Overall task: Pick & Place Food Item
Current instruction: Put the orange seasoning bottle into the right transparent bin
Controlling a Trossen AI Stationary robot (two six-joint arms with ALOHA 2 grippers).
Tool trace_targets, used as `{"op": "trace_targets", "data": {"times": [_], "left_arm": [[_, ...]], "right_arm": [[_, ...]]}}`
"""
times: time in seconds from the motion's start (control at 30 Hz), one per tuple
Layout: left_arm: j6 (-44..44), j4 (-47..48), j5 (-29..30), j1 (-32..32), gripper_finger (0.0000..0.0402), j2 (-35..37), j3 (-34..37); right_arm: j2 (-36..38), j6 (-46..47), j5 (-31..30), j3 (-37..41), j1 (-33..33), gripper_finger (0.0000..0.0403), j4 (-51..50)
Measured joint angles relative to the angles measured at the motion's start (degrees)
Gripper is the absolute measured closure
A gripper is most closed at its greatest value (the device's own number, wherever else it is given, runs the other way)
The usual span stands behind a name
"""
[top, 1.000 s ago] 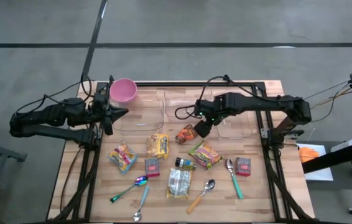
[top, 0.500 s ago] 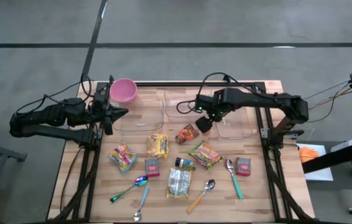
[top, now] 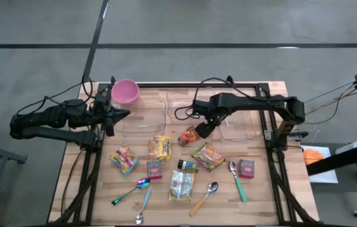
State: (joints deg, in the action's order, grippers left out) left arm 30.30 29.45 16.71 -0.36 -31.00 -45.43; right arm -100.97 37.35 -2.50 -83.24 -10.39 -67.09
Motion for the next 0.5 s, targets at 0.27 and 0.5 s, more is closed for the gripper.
{"op": "trace_targets", "data": {"times": [0.27, 0.5], "left_arm": [[0.0, 0.0, -0.2, 0.0, 0.0383, 0.0, 0.0], [0.0, 0.0, -0.3, 0.0, 0.0383, 0.0, 0.0]], "right_arm": [[-2.2, -1.1, -0.1, 0.0, 0.0, 0.0135, 0.2], [-2.2, -1.1, -0.1, 0.0, 0.0, 0.0135, -0.5]]}}
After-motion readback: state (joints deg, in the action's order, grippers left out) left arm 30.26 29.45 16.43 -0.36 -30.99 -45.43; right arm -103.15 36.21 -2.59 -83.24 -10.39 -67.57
